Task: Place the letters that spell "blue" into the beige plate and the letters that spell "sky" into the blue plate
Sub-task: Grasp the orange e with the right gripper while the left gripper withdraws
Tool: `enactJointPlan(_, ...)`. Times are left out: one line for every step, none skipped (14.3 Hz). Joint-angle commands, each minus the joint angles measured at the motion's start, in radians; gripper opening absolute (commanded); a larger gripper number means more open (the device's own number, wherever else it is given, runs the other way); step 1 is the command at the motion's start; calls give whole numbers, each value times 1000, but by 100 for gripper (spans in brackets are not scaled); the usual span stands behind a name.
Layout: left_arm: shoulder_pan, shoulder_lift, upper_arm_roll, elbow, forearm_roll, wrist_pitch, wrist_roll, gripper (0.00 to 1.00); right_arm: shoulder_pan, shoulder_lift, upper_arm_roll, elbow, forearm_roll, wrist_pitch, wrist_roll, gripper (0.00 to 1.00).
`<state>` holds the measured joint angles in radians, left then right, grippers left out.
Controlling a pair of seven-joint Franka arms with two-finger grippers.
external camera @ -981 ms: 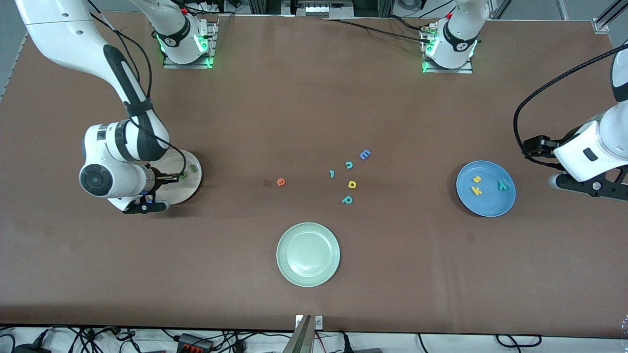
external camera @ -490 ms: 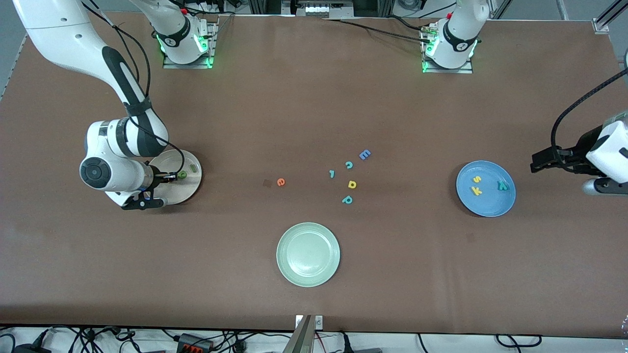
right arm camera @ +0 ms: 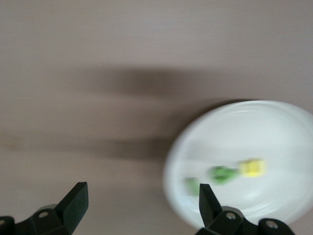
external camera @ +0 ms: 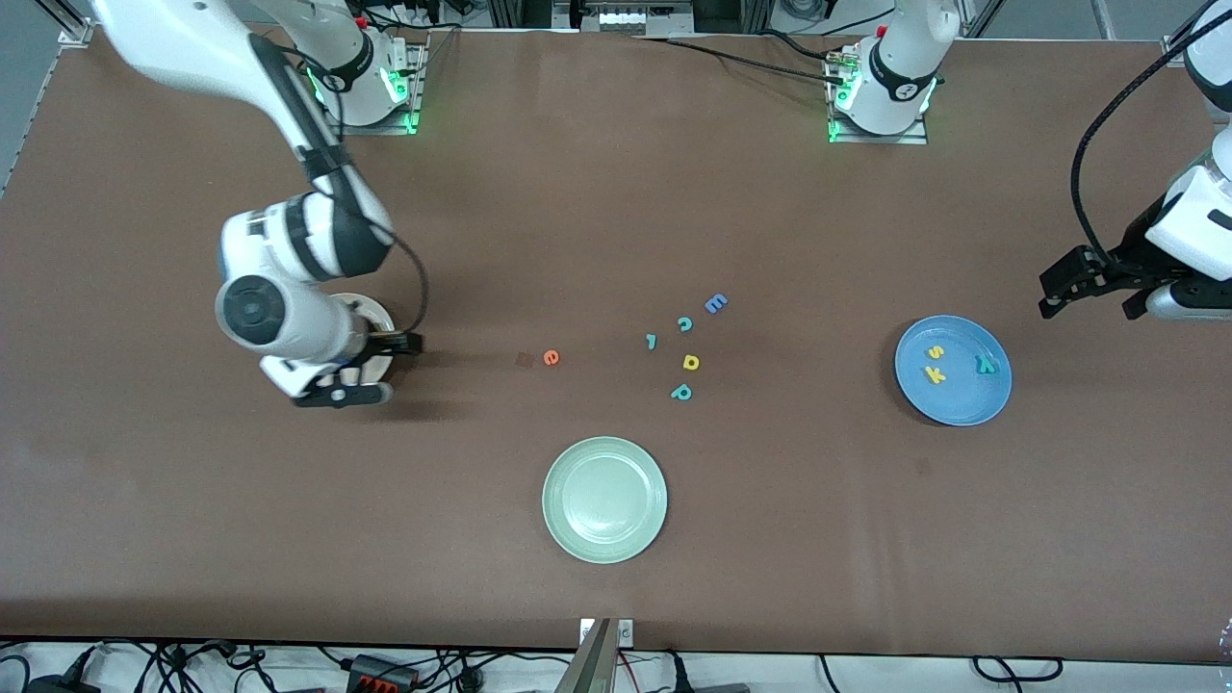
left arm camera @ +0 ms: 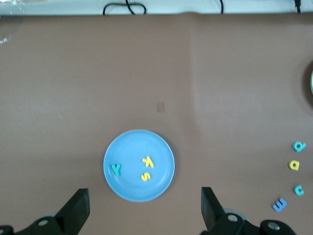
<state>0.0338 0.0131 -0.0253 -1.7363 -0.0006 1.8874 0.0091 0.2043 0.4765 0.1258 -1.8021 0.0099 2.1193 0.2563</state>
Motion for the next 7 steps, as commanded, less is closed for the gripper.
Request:
enactJointPlan(-18, -12, 1, 24, -2, -79, 6, 100, 99, 65, -9, 36, 25, 69, 105, 100)
enactJointPlan(-21, -13, -1, 33, -2, -117, 6, 100, 128, 83, -11, 49, 21, 94, 163, 100)
enactJointPlan(-21, -12, -1, 43, -2, -132, 6, 100, 157, 109, -11, 70, 13, 109, 213, 100)
enactJointPlan(-21, -10, -1, 49, -2, -133, 6, 100, 191, 129, -12, 95, 10, 113, 233, 100)
enactJointPlan(-21, -10, -1, 55, -1, -136, 5, 100, 223, 157, -17, 127, 2, 113, 241, 100)
enactJointPlan(-23, -10, -1, 54, 4, -139, 5, 100, 254, 178, -18, 159, -23, 113, 250, 100)
enactJointPlan(-21, -10, -1, 55, 5, -142, 5, 100, 270, 207, -18, 191, -63, 113, 255, 100)
